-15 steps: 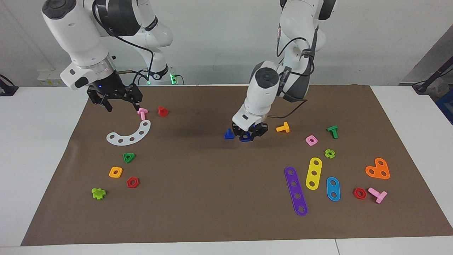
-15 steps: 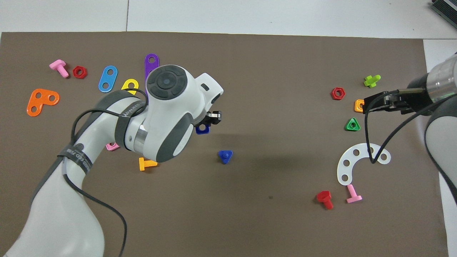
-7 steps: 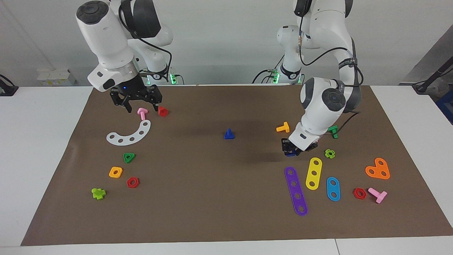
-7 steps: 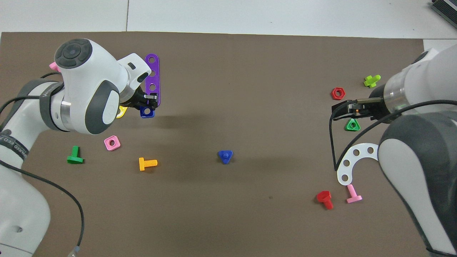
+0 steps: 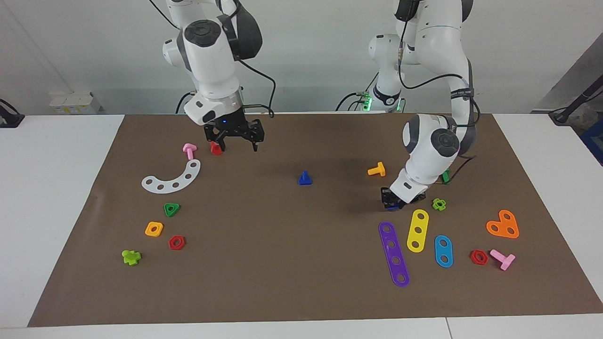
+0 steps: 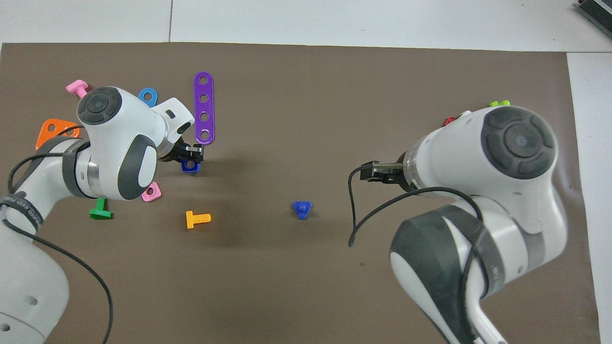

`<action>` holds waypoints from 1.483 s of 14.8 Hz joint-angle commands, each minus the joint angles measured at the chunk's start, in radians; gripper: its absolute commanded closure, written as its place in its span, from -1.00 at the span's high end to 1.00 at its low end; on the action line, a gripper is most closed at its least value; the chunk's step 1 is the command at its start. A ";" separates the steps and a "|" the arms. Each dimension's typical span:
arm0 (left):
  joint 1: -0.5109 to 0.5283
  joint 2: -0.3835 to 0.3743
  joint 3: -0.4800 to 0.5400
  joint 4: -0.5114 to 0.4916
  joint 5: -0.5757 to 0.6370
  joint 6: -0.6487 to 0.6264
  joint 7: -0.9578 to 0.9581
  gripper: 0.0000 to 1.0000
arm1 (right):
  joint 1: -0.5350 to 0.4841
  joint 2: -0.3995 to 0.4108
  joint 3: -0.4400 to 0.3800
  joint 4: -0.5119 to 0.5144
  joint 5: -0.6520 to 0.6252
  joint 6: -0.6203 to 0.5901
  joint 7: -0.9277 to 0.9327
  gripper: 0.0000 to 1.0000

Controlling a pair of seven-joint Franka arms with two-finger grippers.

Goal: Unscrew and place screws in storage area

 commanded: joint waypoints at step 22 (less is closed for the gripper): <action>0.157 -0.109 0.026 0.405 0.089 -0.559 0.009 1.00 | 0.287 0.259 -0.002 -0.134 -0.145 0.446 0.250 0.53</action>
